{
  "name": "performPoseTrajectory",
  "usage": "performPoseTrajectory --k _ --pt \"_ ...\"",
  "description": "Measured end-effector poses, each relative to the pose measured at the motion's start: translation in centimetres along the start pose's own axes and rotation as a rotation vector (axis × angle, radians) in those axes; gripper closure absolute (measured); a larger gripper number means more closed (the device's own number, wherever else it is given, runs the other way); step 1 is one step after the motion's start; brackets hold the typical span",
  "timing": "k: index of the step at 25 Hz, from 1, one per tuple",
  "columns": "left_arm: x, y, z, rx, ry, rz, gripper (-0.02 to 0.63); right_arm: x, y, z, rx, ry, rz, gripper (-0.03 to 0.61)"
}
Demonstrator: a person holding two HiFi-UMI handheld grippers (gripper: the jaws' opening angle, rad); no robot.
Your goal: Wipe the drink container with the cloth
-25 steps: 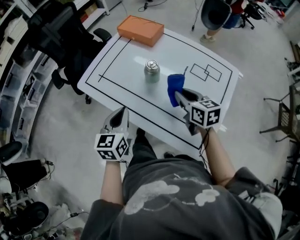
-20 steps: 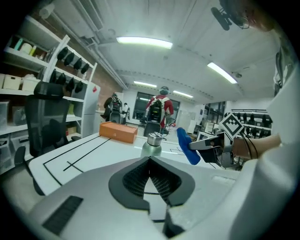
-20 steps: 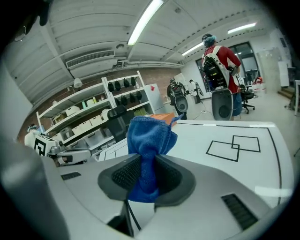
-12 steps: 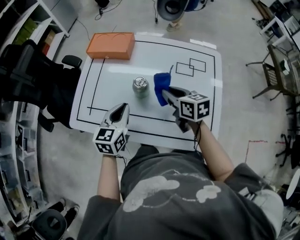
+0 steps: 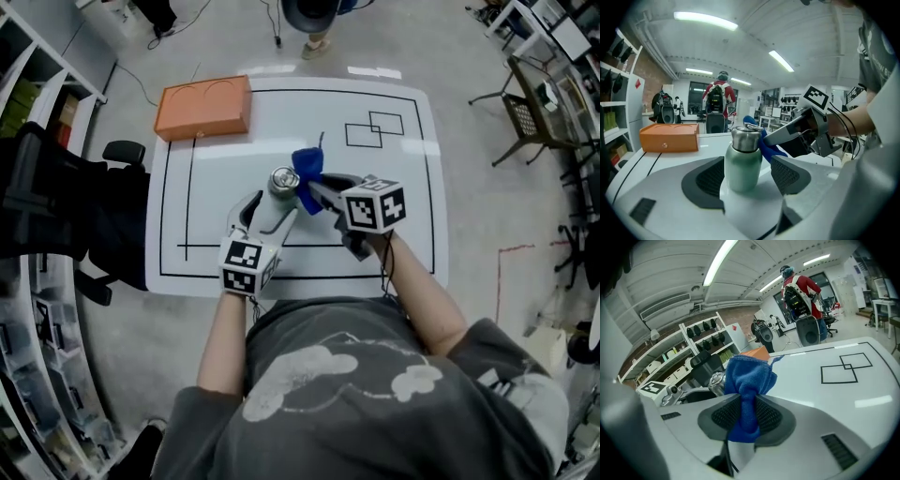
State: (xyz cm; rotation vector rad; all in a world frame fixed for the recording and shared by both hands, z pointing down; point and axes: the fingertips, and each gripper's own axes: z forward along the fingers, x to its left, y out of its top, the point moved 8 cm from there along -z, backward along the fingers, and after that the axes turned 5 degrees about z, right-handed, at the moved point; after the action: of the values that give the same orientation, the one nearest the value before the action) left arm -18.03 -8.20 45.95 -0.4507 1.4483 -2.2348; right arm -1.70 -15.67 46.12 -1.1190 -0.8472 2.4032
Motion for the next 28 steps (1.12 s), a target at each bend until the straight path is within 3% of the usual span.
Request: performPoseTrajectory --k 5,11,22,28 --pt "1.2 0.1 2.3 0.004 -0.051 0.027 0.313 -0.6 -0.4 0.6 -0.029 -0.002 0.066 0.488" --pt "2.3 0.0 2.5 -0.033 -0.117 0.046 0.315 -1.3 -1.0 1.5 0.028 -0.044 0.060 0.489" --pt "4.3 -0.4 2.6 -0.073 -0.341 0.146 0.316 -1.9 -0.5 4.4 0.204 -0.195 -0.140 0.494" --pt "5.4 0.0 2.7 -0.065 -0.464 0.193 0.316 -1.9 -1.1 5.6 0.244 -0.271 -0.189 0.494"
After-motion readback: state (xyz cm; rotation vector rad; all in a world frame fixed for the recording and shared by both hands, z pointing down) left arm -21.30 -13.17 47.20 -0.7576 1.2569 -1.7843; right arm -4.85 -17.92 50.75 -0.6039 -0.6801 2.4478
